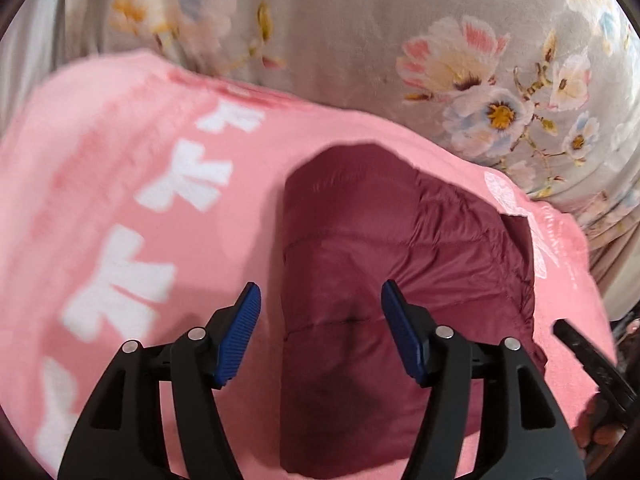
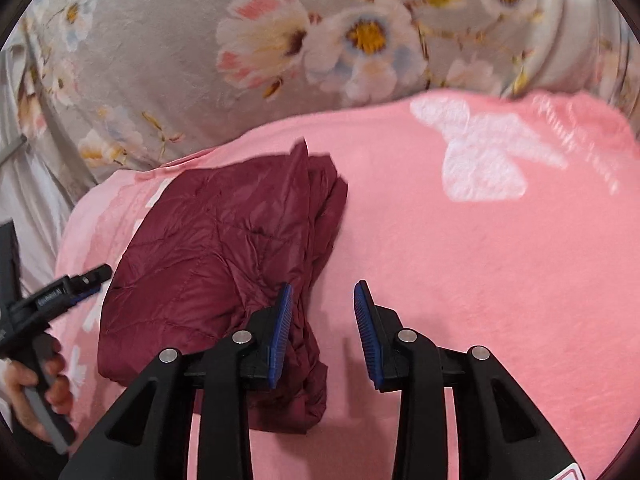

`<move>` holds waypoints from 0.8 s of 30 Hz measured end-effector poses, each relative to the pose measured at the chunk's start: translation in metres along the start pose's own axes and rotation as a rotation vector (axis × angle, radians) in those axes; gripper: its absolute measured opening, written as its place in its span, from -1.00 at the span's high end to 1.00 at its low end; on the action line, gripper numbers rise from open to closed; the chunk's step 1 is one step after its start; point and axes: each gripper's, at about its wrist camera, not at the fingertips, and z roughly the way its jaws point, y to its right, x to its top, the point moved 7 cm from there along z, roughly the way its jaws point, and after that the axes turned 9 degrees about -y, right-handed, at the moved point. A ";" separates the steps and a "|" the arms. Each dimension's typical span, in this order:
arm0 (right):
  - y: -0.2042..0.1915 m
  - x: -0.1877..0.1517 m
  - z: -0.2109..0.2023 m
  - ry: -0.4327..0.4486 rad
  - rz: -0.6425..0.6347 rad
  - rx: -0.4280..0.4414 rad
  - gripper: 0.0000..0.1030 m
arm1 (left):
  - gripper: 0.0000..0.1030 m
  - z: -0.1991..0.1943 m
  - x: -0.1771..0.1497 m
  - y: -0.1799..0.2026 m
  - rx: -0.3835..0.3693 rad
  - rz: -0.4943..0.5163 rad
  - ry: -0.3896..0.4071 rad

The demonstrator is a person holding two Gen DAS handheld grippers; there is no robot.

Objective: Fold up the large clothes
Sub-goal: 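Lower the lifted jacket onto the blanket with both grippers, folding it over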

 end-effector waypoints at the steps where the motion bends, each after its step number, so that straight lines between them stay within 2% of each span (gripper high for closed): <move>1: -0.007 0.007 -0.006 0.014 -0.018 -0.005 0.48 | -0.18 -0.008 0.006 0.007 0.017 0.009 0.009; 3: -0.029 0.028 -0.014 0.043 -0.078 -0.024 0.51 | -0.20 -0.021 0.021 0.027 0.032 0.033 0.028; 5: -0.049 0.047 -0.011 0.061 -0.138 -0.067 0.53 | -0.42 -0.025 0.035 0.045 0.058 0.051 0.046; 7: -0.059 0.060 0.003 0.059 -0.169 -0.113 0.53 | -0.62 -0.019 0.045 0.058 0.119 0.063 0.054; 9: -0.062 0.064 0.023 0.026 -0.179 -0.158 0.53 | -0.62 -0.001 0.051 0.066 0.192 0.080 0.036; 13: -0.047 0.046 0.074 -0.083 -0.151 -0.218 0.62 | -0.61 0.049 0.040 0.067 0.233 0.058 -0.069; 16: -0.036 0.027 0.088 -0.101 -0.126 -0.204 0.62 | -0.61 0.073 0.026 0.059 0.229 0.035 -0.099; 24: -0.022 0.005 0.100 -0.082 -0.055 -0.154 0.64 | -0.68 0.087 0.009 0.063 0.287 0.100 -0.025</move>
